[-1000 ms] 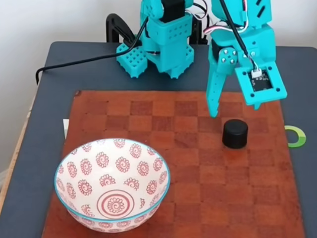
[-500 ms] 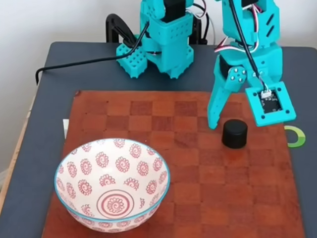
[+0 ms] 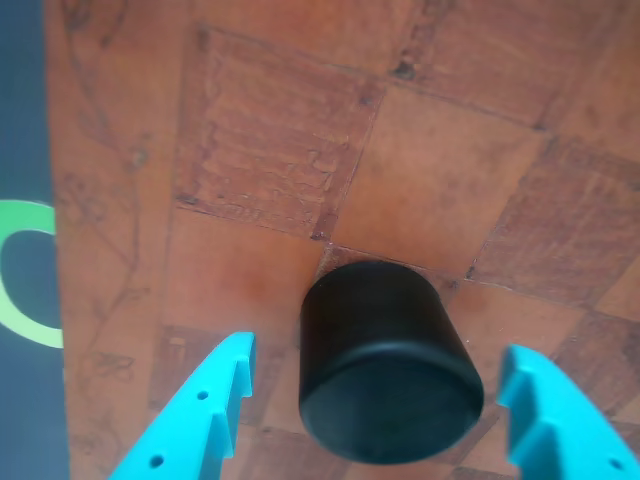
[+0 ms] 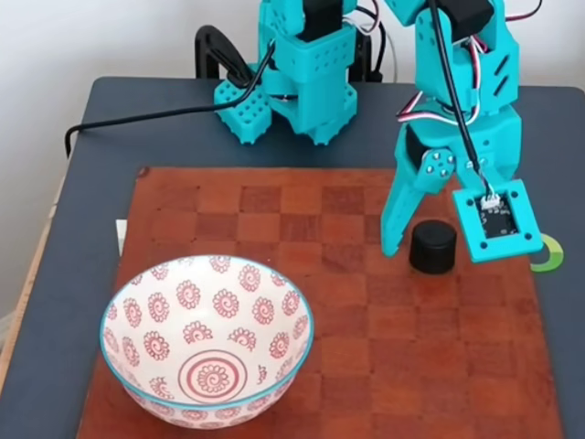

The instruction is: Grasp a black cylinder and put it in the bin.

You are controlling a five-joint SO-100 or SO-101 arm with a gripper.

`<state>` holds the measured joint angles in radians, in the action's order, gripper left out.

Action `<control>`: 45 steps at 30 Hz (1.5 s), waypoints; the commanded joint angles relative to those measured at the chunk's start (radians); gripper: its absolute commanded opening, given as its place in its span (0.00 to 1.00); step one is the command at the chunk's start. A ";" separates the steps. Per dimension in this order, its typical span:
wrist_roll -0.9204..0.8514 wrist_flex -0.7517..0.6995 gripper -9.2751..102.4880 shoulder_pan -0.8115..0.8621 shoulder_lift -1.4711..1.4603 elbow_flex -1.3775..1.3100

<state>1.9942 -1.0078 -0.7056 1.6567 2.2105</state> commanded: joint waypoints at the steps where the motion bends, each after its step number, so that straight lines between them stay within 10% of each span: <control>1: -0.005 0.008 0.32 -0.003 0.002 -0.040; 45: 0.005 -0.006 0.24 0.044 0.009 -0.009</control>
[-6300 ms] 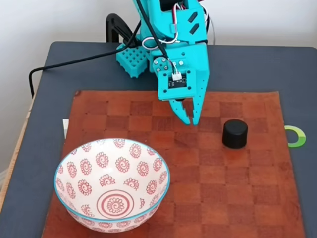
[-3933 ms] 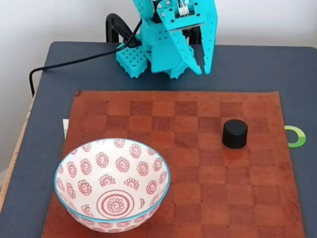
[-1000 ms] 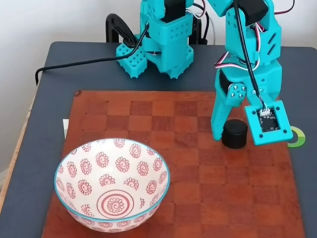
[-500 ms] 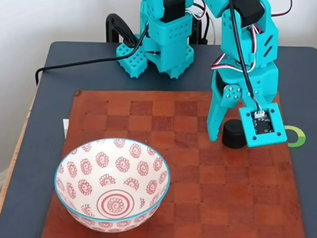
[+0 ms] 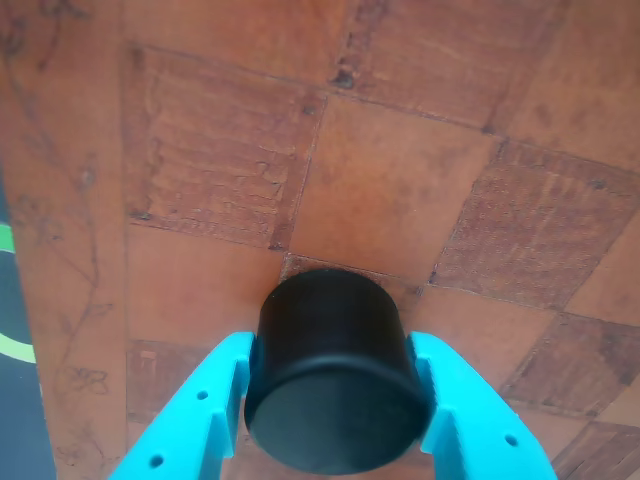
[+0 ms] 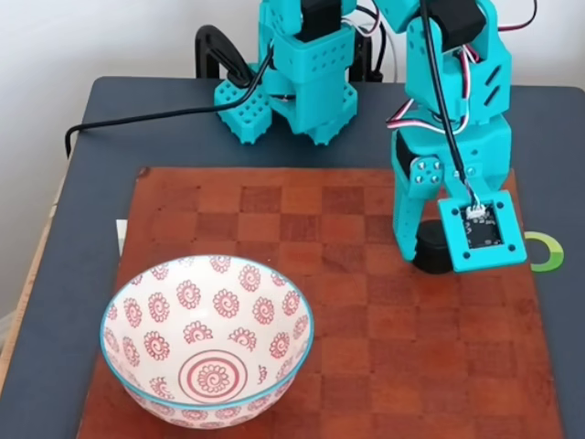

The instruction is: Grasp a black cylinder and put it in the bin.

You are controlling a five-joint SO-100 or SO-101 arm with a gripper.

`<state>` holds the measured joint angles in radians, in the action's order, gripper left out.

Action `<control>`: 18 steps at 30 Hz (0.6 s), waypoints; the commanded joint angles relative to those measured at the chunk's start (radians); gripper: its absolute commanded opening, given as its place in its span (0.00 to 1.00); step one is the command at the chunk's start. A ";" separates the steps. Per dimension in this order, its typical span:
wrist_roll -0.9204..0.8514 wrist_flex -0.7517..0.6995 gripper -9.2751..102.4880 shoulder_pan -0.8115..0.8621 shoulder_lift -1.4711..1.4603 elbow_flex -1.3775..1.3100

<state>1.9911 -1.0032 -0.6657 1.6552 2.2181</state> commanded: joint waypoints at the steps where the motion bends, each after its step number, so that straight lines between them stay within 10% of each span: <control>1: 0.009 -0.012 0.23 0.005 0.017 -0.017; 18: -0.008 -0.293 0.20 0.048 0.021 -0.311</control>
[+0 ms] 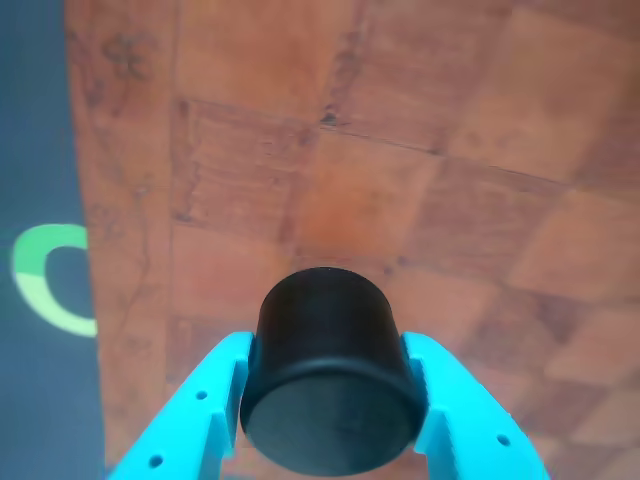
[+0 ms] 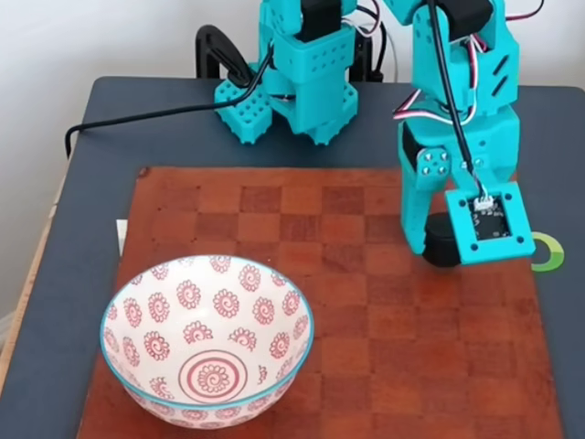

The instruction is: Grasp a black cylinder and put it in the bin.

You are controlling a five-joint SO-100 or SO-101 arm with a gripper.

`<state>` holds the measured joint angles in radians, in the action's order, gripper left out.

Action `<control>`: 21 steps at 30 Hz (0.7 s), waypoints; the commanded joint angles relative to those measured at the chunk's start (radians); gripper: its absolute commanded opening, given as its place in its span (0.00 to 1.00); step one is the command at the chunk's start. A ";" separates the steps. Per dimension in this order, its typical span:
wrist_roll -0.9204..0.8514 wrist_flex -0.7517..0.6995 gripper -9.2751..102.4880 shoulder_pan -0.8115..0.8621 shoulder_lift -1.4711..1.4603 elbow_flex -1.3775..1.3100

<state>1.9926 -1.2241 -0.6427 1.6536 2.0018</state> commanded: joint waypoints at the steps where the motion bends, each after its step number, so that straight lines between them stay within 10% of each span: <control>1: -0.011 -0.101 0.20 0.032 0.023 -0.129; 21: -0.311 -0.310 0.20 0.402 0.005 -0.497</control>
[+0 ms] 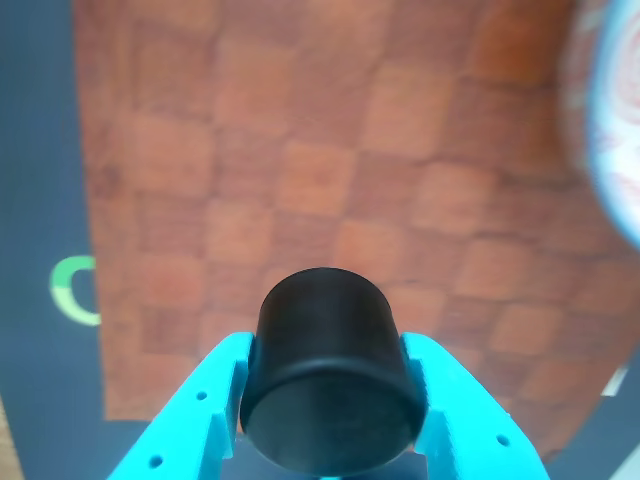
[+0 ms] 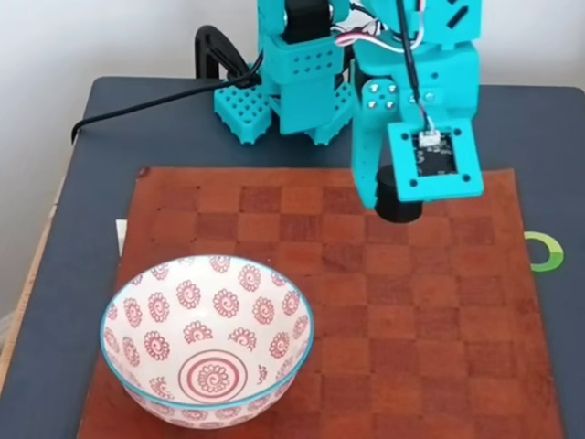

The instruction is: Grasp a black cylinder and put it in the bin.

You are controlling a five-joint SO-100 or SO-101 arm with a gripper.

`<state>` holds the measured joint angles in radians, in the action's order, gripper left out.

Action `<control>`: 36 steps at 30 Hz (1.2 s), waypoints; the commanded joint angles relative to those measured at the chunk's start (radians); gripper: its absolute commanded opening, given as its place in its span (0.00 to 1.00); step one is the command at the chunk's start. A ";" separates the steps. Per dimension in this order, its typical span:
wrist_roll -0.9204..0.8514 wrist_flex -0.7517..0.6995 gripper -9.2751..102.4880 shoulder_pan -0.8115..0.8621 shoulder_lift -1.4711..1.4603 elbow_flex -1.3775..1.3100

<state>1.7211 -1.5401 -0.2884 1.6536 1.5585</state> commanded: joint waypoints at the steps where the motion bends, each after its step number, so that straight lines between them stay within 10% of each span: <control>1: -0.061 0.008 0.20 0.072 0.005 -0.063; 36: -0.281 0.360 0.20 0.362 -0.374 -0.242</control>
<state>1.4481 -1.1781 0.0675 1.2824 1.3790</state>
